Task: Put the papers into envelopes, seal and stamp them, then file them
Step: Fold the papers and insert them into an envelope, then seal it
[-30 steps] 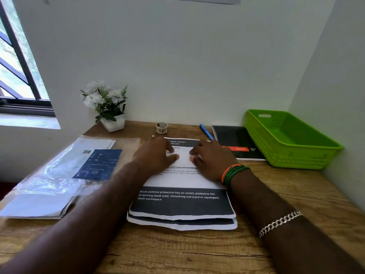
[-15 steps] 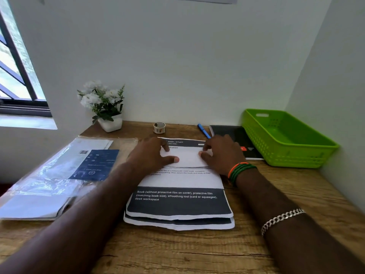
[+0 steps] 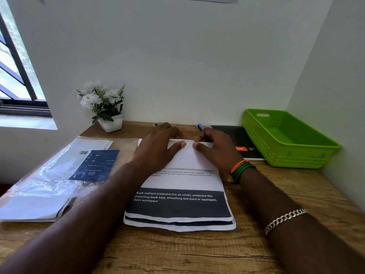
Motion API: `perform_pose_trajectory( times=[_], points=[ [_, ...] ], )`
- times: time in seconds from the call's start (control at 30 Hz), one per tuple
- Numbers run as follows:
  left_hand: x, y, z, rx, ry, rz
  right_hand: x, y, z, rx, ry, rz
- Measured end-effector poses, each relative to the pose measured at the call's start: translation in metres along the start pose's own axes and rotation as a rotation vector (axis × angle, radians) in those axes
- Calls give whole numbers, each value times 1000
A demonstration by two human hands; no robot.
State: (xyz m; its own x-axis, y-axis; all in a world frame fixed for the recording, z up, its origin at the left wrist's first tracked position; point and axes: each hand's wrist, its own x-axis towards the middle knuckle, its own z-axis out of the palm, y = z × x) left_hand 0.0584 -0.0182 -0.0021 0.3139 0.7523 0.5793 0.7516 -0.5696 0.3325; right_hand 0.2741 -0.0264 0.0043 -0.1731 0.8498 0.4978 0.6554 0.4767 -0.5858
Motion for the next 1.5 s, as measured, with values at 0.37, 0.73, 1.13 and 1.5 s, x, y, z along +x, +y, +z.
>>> perform_pose_trajectory(
  times=[0.37,0.73,1.13,1.5],
  points=[
    [3,-19,-16,-107,-39,-76,2,5,-10,143,9,-47],
    [-9,-56,-38,-194,71,-331,2,35,-32,203,77,134],
    [-4,-42,-17,-316,-32,-390,0,35,-31,326,10,356],
    [-18,-32,-17,-28,-271,-265,-12,5,-22,-352,-210,-53]
  ],
)
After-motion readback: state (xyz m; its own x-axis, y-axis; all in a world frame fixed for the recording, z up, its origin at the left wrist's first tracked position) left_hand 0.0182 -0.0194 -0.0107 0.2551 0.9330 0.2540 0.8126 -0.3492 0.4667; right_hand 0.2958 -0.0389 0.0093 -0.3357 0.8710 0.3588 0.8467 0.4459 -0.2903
